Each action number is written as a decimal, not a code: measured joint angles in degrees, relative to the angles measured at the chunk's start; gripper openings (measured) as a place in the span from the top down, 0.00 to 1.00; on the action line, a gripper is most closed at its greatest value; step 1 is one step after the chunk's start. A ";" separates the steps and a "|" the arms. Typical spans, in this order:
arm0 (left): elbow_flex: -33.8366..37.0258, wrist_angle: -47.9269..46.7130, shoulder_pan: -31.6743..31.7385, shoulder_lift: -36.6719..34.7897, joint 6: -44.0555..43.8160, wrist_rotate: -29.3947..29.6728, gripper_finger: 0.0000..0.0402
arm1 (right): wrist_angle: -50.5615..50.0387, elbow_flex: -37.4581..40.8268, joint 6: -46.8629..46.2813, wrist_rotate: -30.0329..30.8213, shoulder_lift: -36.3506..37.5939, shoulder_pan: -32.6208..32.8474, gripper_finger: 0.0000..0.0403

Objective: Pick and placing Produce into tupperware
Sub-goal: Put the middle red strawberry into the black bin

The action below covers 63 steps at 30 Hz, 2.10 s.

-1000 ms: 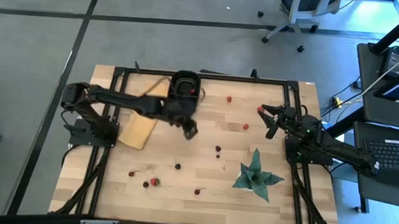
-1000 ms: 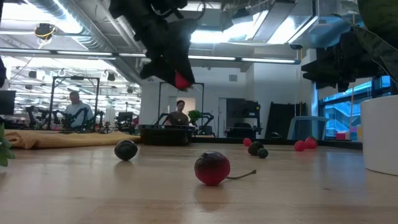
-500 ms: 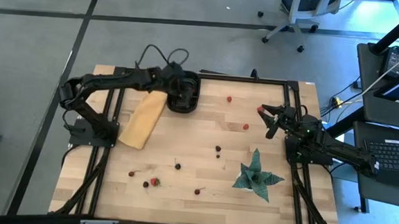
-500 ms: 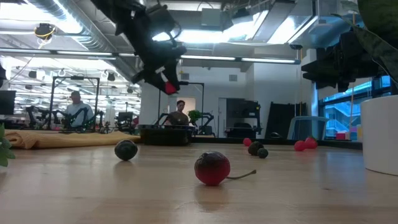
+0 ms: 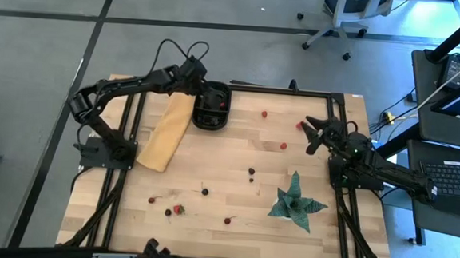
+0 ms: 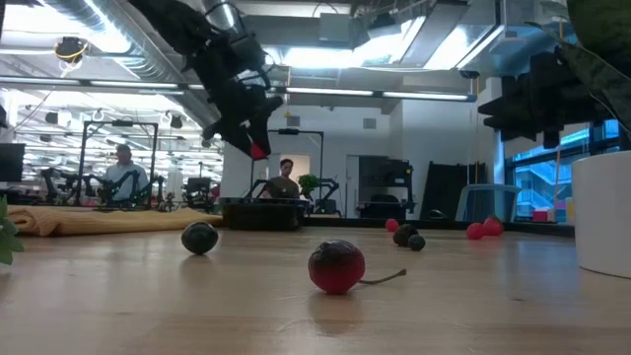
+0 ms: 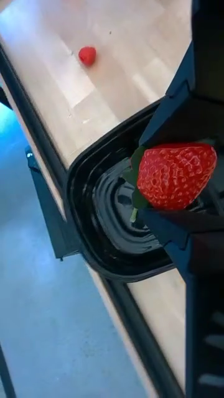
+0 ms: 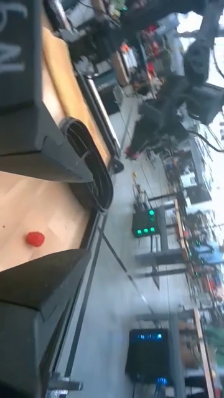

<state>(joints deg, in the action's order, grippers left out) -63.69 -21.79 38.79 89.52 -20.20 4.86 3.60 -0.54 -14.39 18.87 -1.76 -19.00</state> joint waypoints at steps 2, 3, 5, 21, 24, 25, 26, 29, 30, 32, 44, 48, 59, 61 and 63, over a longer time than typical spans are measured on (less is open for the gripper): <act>0.00 0.42 0.30 1.64 1.23 -0.12 0.62 | 0.01 0.00 -0.52 0.88 0.00 0.00 0.53; 0.01 0.70 0.43 2.43 1.97 -0.21 0.62 | 0.03 0.00 -0.64 0.99 0.00 0.00 0.53; -0.01 1.89 0.59 4.13 3.05 -0.61 0.62 | 0.04 0.00 -0.63 1.01 0.00 0.00 0.53; 0.01 2.42 0.89 14.14 7.38 -3.08 0.62 | 0.04 0.00 -2.52 1.06 0.00 0.00 0.53; 0.06 2.50 0.96 14.42 7.39 -3.03 0.62 | 0.04 0.00 -2.07 1.06 0.00 0.00 0.53; 0.06 2.78 0.96 14.42 7.40 -2.95 0.62 | 0.04 0.00 -2.00 1.06 0.00 0.01 0.53; 0.06 2.95 0.96 14.42 7.40 -2.90 0.62 | 0.04 0.00 -1.94 1.06 0.00 0.00 0.53; 0.06 3.47 0.96 14.42 7.38 -2.88 0.62 | 0.04 0.00 -2.02 1.06 0.00 0.02 0.53; 0.06 3.55 0.96 14.42 7.32 -2.88 0.62 | 0.04 0.00 -2.02 1.06 0.00 0.02 0.53; 0.06 3.51 0.96 14.42 7.32 -2.88 0.62 | 0.04 0.00 -1.95 1.06 0.00 0.01 0.53; 0.06 3.46 0.78 14.40 7.30 -2.86 0.62 | 0.04 0.00 -1.91 1.06 0.00 0.02 0.53; 0.06 3.46 0.78 14.38 7.30 -3.74 0.62 | 0.04 0.00 -1.91 1.06 0.00 0.01 0.53; 0.06 3.46 0.85 14.36 6.84 -5.61 0.49 | 0.04 0.00 -1.89 1.06 0.00 0.01 0.53; 0.06 3.53 0.85 14.36 6.14 -5.52 0.45 | 0.04 0.00 -1.90 1.07 0.00 0.01 0.53; 0.06 4.08 0.85 14.33 5.74 -5.14 0.42 | 0.04 0.00 -1.91 1.06 0.00 0.00 0.53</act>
<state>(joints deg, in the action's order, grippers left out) -63.64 -17.71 39.64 103.85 -14.46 -0.28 3.64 -0.54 -16.29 19.92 -1.76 -19.00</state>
